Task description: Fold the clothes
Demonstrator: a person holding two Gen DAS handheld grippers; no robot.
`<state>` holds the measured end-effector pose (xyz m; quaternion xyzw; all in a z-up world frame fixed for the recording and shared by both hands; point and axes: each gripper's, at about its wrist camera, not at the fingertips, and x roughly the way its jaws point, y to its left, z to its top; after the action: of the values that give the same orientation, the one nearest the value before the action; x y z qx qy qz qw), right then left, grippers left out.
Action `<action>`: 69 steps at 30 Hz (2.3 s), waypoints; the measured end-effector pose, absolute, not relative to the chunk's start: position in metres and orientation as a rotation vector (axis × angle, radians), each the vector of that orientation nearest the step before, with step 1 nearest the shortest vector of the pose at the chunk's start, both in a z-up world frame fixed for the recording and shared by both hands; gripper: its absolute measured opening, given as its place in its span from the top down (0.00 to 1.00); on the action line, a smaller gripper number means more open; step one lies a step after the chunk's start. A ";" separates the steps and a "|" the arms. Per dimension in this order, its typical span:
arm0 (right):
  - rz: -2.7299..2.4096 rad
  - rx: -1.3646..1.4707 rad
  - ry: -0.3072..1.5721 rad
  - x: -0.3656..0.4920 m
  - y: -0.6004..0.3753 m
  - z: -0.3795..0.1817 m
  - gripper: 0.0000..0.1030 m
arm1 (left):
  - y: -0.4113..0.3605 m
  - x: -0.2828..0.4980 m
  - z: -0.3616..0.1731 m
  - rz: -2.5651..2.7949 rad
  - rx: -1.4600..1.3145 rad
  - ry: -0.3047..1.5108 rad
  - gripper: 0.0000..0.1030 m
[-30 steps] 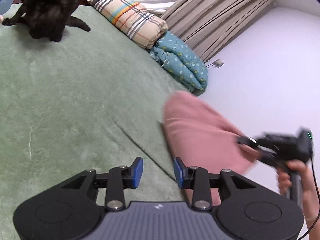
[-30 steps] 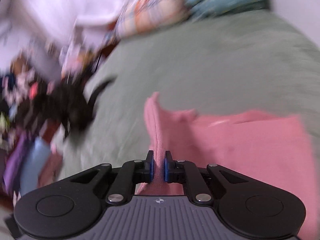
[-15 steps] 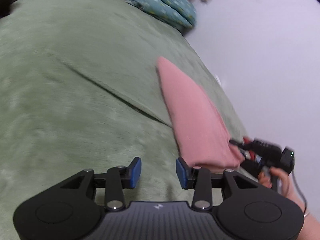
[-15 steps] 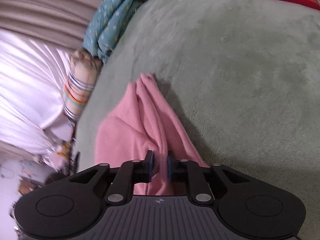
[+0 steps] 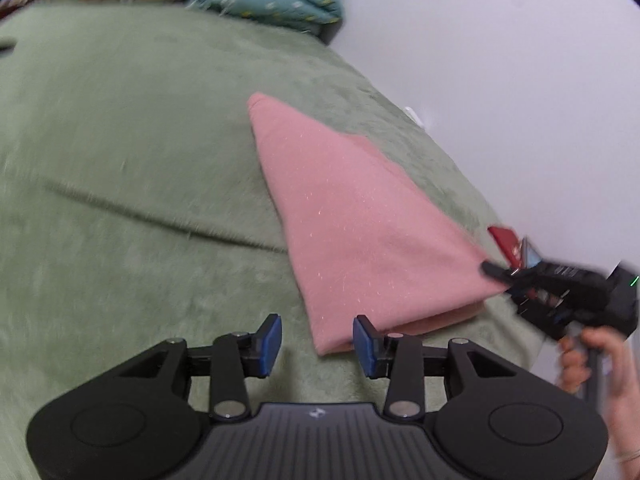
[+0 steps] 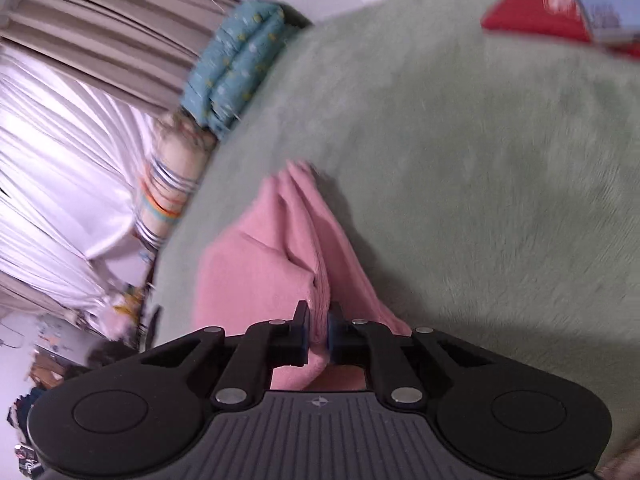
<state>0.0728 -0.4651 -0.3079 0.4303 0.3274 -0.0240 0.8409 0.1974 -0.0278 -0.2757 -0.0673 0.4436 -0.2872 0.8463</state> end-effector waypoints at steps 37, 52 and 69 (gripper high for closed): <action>0.074 0.690 0.717 0.195 -0.505 -0.259 0.86 | 0.034 0.207 -0.279 -0.381 -0.234 0.936 0.55; 0.108 0.287 0.820 0.293 -0.460 -0.282 0.97 | 0.085 0.202 -0.286 -0.267 -0.340 1.018 0.54; 0.307 0.723 0.690 0.172 -0.427 -0.254 0.71 | -0.010 0.300 -0.243 -0.563 -0.256 0.859 0.54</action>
<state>0.1717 -0.4268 -0.2538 0.3452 0.3295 0.1467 0.8664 0.3003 -0.0098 -0.2432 -0.1223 0.4096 -0.2686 0.8632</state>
